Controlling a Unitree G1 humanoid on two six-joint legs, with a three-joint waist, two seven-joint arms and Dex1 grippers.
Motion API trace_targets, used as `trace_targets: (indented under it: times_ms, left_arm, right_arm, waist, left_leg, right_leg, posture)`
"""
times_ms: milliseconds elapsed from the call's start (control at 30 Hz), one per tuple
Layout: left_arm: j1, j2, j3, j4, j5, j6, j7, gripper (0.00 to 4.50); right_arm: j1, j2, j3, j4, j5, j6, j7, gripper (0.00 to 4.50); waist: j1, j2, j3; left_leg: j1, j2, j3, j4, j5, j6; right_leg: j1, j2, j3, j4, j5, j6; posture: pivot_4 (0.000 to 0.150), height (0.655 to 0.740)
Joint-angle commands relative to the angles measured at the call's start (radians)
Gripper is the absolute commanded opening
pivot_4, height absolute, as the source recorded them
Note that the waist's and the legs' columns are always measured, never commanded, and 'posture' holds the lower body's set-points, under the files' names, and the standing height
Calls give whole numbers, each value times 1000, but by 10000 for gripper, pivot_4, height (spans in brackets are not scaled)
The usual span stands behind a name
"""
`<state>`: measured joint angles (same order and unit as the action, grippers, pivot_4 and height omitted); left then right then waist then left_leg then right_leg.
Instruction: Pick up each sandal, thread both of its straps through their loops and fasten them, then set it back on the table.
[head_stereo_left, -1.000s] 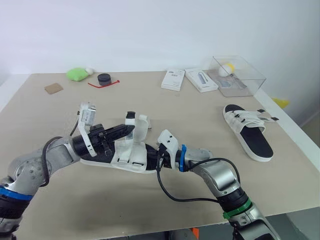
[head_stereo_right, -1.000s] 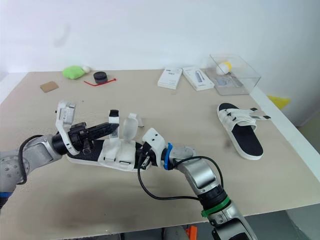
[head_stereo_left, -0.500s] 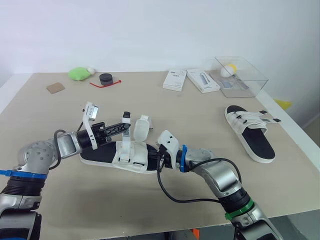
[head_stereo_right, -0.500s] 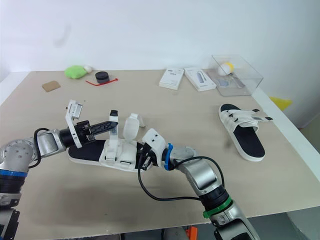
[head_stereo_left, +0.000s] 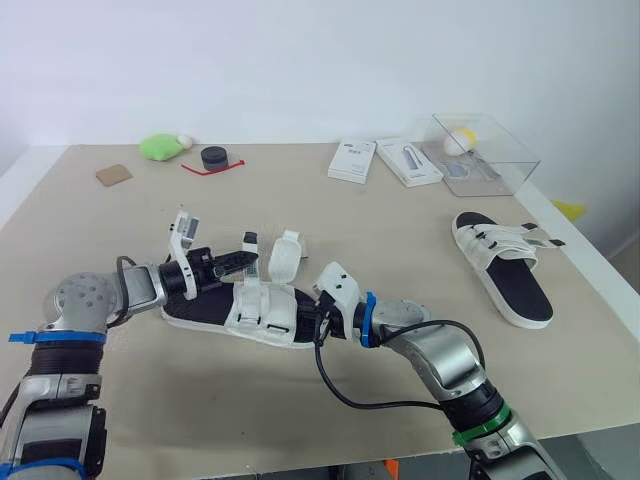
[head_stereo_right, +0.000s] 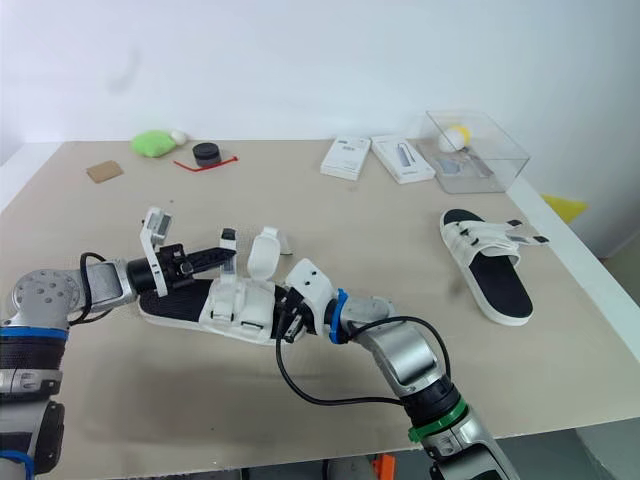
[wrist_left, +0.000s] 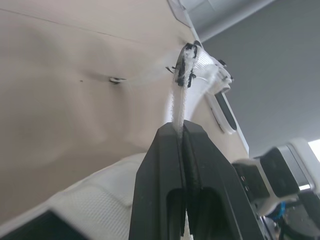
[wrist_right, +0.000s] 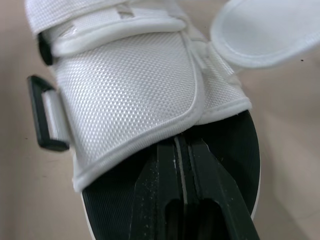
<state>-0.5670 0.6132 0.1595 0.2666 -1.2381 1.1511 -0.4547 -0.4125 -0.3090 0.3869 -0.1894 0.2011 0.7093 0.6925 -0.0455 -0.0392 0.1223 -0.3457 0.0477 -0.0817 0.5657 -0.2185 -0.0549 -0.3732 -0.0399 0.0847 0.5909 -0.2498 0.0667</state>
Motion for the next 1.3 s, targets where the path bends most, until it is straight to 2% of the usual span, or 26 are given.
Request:
trace_targets:
  times_ms: [33, 200, 433, 533, 900, 1033, 1300]
  left_arm:
    - [-23, -4, 48, 1, 30, 27, -2, 456]
    - [-6, -13, 50, -8, 72, 50, -27, 456]
    - [0, -27, 29, 7, 165, 12, -140, 456]
    - [-34, -46, 78, 39, 135, 35, -168, 456]
    - [-60, -70, 50, 102, 249, 8, -273, 456]
    - [-80, -83, 71, 111, 238, 29, -330, 456]
    - [-88, -91, 6, 173, 377, -46, -384, 456]
  right_arm:
    - [24, -19, 19, 11, -8, 36, 2, 0]
    - [22, -19, 18, 13, -10, 37, 2, 0]
    - [17, -16, 17, 15, -8, 36, 4, 0]
    - [16, -17, 16, 15, -8, 36, 5, 0]
    - [20, -18, 16, 9, -6, 41, 2, 0]
    - [21, -19, 15, 7, -7, 42, 1, 0]
    - [21, -16, 15, 8, -7, 43, -1, 0]
  waist:
    - [0, 0, 0]
    - [0, 0, 0]
    - [0, 1, -1]
    - [0, 0, -1]
    - [0, 1, -2]
    - [0, 0, -2]
    - [0, 0, -2]
  left_leg:
    - [0, 0, 0, 0, 0, 0]
    - [0, 0, -1, 0, 0, -1]
    - [0, 0, -1, 0, -1, -3]
    - [0, 0, -1, 0, -1, -3]
    - [0, 0, -2, 0, -1, -4]
    - [0, 0, -2, 0, -1, -4]
    - [0, -1, -2, 0, -1, -4]
  right_leg:
    - [0, 0, 0, 0, 0, 0]
    - [0, 0, 0, 0, 0, 0]
    - [0, 0, -1, 0, 0, 0]
    - [0, 0, -1, 0, 0, 0]
    - [0, 0, -1, 0, 0, 0]
    - [1, 0, -1, 0, 0, 0]
    - [1, 0, -1, 0, 0, 0]
  posture:
    - [1500, 7400]
    - [1500, 7400]
    - [1500, 7400]
    - [1500, 7400]
    - [1500, 7400]
    - [1500, 7400]
    - [1500, 7400]
